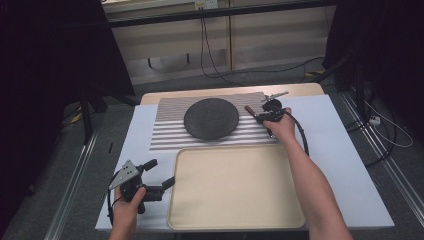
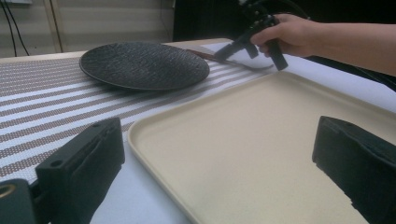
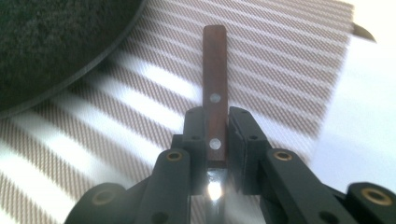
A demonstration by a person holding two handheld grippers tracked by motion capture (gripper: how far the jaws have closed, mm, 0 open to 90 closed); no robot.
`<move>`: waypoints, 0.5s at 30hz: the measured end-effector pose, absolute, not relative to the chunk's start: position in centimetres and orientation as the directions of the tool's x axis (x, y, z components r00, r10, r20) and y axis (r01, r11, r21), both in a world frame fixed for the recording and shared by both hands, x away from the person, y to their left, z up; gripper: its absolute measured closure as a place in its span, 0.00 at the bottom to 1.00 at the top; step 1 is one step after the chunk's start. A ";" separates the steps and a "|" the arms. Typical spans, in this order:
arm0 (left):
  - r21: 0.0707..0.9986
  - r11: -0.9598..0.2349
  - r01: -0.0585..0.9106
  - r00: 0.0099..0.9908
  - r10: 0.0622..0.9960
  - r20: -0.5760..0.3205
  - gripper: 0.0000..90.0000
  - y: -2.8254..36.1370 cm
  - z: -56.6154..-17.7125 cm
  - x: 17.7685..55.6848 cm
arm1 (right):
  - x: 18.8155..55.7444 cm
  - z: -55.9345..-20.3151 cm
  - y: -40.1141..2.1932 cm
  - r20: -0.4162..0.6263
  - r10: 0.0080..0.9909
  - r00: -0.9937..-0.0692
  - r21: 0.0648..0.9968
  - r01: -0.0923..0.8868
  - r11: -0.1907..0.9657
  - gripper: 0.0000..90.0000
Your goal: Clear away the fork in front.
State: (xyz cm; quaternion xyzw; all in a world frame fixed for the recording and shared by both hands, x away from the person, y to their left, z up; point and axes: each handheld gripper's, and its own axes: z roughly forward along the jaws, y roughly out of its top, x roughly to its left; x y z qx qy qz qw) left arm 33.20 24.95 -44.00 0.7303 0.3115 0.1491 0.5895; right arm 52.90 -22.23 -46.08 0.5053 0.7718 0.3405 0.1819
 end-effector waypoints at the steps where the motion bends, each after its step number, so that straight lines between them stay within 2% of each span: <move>1: 0.954 -0.112 0.279 0.762 0.630 -0.148 0.03 25.0 -44.0 33.2 | 52.0 -46.0 -23.1 0.064 0.899 -0.433 0.702 0.660 0.267 0.87; 9: 0.955 -0.108 0.277 0.760 0.632 -0.149 0.03 24.9 -43.9 33.1 | 49.6 -45.5 -24.6 0.045 0.886 -0.462 0.661 0.679 0.320 0.86; 13: 0.954 -0.115 0.276 0.763 0.630 -0.145 0.03 25.0 -43.9 33.0 | 49.4 -45.4 -24.1 -0.004 0.886 -0.463 0.649 0.673 0.355 0.85; 15: 0.954 -0.109 0.278 0.762 0.629 -0.150 0.03 24.9 -43.9 33.0 | 49.5 -45.4 -24.1 0.010 0.893 -0.450 0.647 0.683 0.337 0.85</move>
